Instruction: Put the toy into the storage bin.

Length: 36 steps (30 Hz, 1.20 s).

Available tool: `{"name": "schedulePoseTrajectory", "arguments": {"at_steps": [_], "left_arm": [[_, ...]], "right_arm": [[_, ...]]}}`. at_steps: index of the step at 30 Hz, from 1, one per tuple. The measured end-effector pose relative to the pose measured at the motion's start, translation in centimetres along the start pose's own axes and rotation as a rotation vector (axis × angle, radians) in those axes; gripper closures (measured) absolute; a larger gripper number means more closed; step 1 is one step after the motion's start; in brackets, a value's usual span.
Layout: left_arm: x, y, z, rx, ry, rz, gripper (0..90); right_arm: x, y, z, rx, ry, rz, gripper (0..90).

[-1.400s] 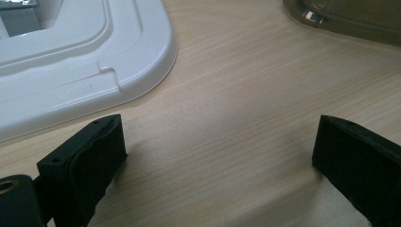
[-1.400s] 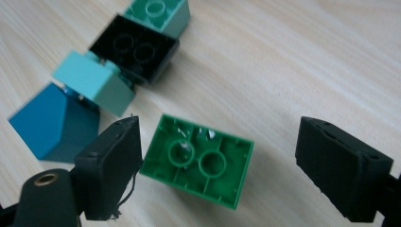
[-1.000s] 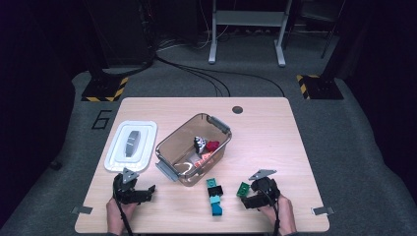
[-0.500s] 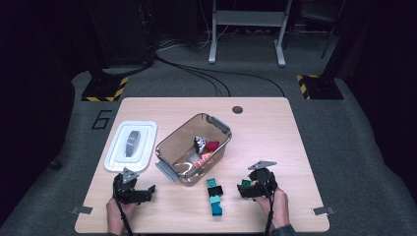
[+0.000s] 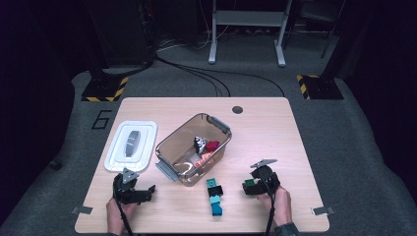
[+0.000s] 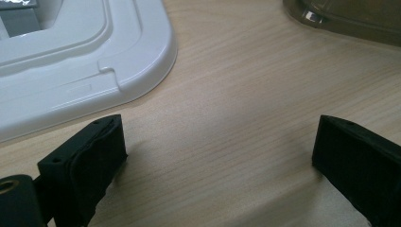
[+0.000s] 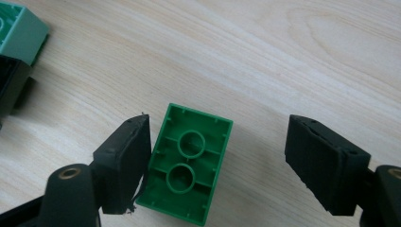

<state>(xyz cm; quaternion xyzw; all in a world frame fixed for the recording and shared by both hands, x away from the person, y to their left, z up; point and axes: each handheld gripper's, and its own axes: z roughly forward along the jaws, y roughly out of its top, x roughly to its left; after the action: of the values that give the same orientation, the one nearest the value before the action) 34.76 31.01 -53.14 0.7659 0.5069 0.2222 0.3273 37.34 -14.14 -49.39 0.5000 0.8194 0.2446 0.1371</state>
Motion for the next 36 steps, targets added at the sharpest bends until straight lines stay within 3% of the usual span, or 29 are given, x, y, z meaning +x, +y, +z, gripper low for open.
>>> {"name": "schedulePoseTrajectory", "arguments": {"at_steps": [8, 15, 20, 28, 36], "left_arm": [[0.0, 0.0, 0.0, 0.0, 0.0, 0.001, 3.5], [0.0, 0.0, 0.0, -0.001, 0.0, 0.0, 3.5], [-0.01, 0.0, 0.01, -0.001, 0.0, -0.001, 3.5], [0.01, 0.0, 0.0, 0.0, 0.0, 0.001, 3.5], [-0.01, 0.0, 0.01, -0.001, -0.001, -0.001, 3.5]], "right_arm": [[0.31, 0.59, 0.6, 0.032, 0.008, 0.004, 41.6], [0.15, 0.5, 0.42, 0.053, -0.019, 0.014, 41.9], [-0.14, 0.33, 0.29, 0.052, -0.019, 0.031, 51.1], [-0.28, 0.5, 0.33, 0.057, -0.014, 0.0, 58.0], [-0.46, 0.66, 0.32, 0.032, -0.008, -0.012, 58.5]]}}
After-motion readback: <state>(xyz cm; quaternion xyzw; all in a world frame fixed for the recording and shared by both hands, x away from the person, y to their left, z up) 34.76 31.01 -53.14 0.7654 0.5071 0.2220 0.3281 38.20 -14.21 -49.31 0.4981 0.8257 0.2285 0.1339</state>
